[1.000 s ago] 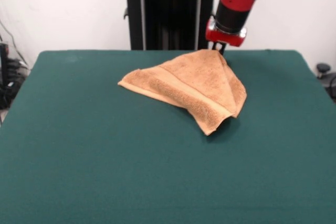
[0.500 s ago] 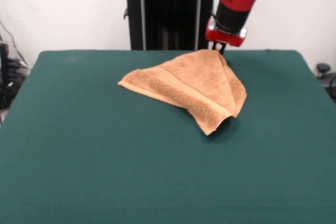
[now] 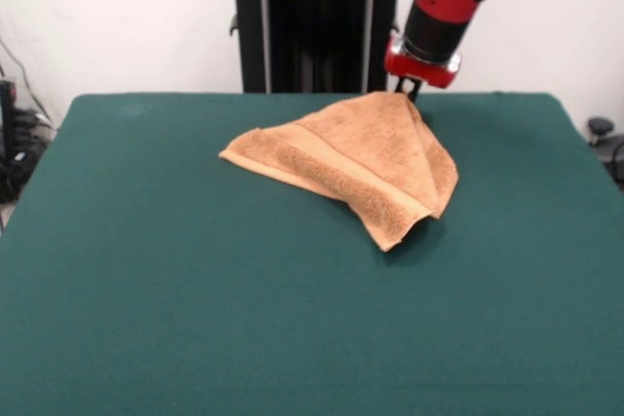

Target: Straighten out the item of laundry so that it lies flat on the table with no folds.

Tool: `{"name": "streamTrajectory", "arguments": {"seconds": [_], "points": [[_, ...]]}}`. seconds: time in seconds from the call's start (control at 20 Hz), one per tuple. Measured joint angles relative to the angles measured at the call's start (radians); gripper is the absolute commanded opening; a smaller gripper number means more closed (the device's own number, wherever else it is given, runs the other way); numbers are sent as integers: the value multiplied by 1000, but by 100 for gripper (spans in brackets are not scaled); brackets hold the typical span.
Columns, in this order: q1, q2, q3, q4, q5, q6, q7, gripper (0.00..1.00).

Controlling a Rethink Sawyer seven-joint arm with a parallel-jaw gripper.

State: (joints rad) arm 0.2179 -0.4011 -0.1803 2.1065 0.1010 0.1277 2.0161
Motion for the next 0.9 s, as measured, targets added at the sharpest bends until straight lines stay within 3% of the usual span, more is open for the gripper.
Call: {"name": "streamTrajectory", "arguments": {"seconds": [0.6,0.9], "points": [[6,-6,-4,0,63,46,0,0],[40,-88,-4,2,82,206,0,0]]}}
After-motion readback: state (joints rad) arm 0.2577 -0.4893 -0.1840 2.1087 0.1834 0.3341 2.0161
